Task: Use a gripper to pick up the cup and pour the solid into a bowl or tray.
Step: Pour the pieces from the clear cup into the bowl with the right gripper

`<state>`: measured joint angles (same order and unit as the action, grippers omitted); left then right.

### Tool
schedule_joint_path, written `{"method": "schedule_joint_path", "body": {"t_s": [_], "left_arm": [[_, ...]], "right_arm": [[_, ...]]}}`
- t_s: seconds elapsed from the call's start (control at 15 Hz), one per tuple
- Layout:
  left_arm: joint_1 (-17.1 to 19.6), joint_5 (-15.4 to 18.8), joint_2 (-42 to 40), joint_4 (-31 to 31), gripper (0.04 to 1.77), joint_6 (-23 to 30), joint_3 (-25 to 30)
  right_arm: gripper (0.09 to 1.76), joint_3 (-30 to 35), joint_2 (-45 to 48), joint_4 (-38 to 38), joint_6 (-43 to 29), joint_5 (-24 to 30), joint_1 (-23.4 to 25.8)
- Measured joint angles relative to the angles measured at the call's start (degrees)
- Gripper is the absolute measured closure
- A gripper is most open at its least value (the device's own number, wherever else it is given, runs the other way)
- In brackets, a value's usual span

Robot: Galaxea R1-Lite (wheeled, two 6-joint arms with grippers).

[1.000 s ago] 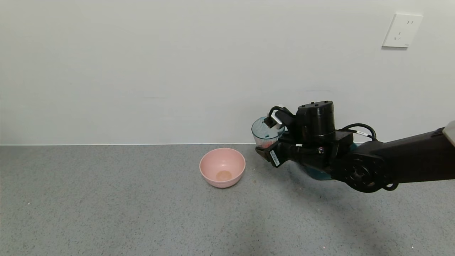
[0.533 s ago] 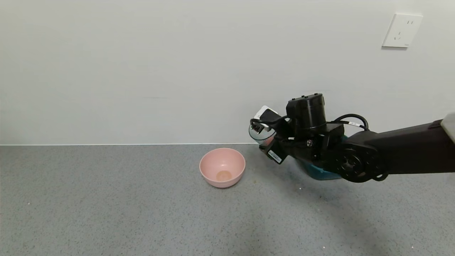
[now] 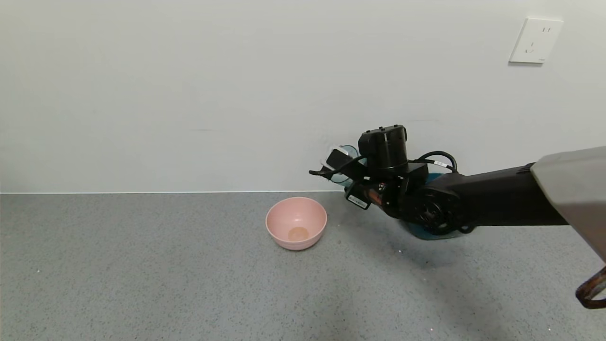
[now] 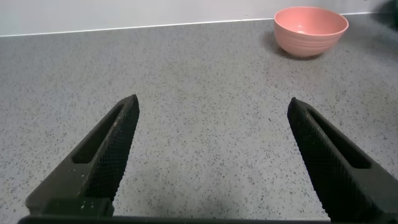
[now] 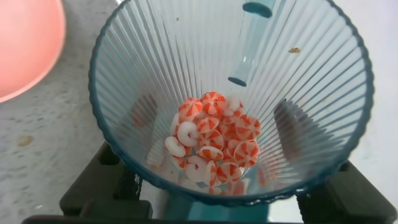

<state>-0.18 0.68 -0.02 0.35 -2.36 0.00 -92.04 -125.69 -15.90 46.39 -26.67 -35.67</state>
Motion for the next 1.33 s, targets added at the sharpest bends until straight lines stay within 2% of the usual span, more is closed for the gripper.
{"method": "schedule_joint_path", "body": {"t_s": [0.2, 0.4, 0.73, 1.33], "left_arm": [[0.0, 0.02, 0.0, 0.0, 0.09, 0.0, 0.0], [0.0, 0.0, 0.0, -0.02, 0.09, 0.02, -0.02], [0.0, 0.02, 0.0, -0.02, 0.09, 0.0, -0.02], [0.0, 0.02, 0.0, 0.0, 0.09, 0.02, -0.02]], "right_arm": [[0.51, -4.1, -2.45, 0.05, 6.81, -4.19, -1.15], [0.51, -5.39, -4.17, 0.07, 11.46, -6.97, -2.28], [0.51, -10.83, -7.8, 0.0, 19.37, -8.35, -3.16], [0.51, -16.64, -11.86, -0.09, 35.91, -8.83, -5.21]]}}
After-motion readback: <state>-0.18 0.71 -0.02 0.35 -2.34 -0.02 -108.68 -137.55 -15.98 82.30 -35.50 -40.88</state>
